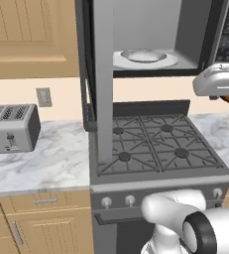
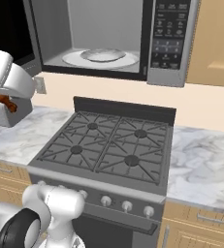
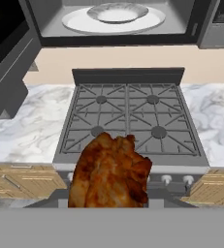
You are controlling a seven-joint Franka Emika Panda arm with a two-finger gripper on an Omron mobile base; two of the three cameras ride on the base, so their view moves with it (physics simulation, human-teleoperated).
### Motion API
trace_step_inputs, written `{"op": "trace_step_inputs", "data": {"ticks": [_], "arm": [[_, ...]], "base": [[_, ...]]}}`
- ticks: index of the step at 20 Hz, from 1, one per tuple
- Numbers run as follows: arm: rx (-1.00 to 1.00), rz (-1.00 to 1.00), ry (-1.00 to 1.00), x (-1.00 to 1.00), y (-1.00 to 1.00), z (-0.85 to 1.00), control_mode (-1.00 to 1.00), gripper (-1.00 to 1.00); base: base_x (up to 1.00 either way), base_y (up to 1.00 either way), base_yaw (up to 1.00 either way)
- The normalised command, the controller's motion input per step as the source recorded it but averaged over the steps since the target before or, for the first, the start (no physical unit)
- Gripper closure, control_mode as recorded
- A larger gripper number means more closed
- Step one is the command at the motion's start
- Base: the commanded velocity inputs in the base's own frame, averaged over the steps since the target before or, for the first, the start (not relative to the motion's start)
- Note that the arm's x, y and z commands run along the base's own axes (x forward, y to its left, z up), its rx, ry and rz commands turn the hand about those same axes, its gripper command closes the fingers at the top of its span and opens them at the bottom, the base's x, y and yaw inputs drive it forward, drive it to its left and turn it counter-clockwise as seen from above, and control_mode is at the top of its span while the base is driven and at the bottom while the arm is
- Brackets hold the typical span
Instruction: Transport the chicken drumstick from the fridge to the microwave and turn on the microwave.
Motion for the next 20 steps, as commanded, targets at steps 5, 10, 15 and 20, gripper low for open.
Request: {"op": "trace_step_inputs", "data": {"ticks": [5, 10, 15, 20], "arm": [[0.00, 0.00, 0.00, 0.00, 0.00, 0.00, 1.00, 1.00], [0.00, 0.00, 0.00, 0.00, 0.00, 0.00, 1.00, 1.00], [0.00, 0.00, 0.00, 0.00, 0.00, 0.00, 1.00, 1.00], [0.00, 0.00, 0.00, 0.00, 0.00, 0.00, 1.00, 1.00]], "base": [[0.44, 0.00, 0.00], [0.43, 0.00, 0.00], [0.44, 0.03, 0.00], [0.19, 0.03, 0.00]]}}
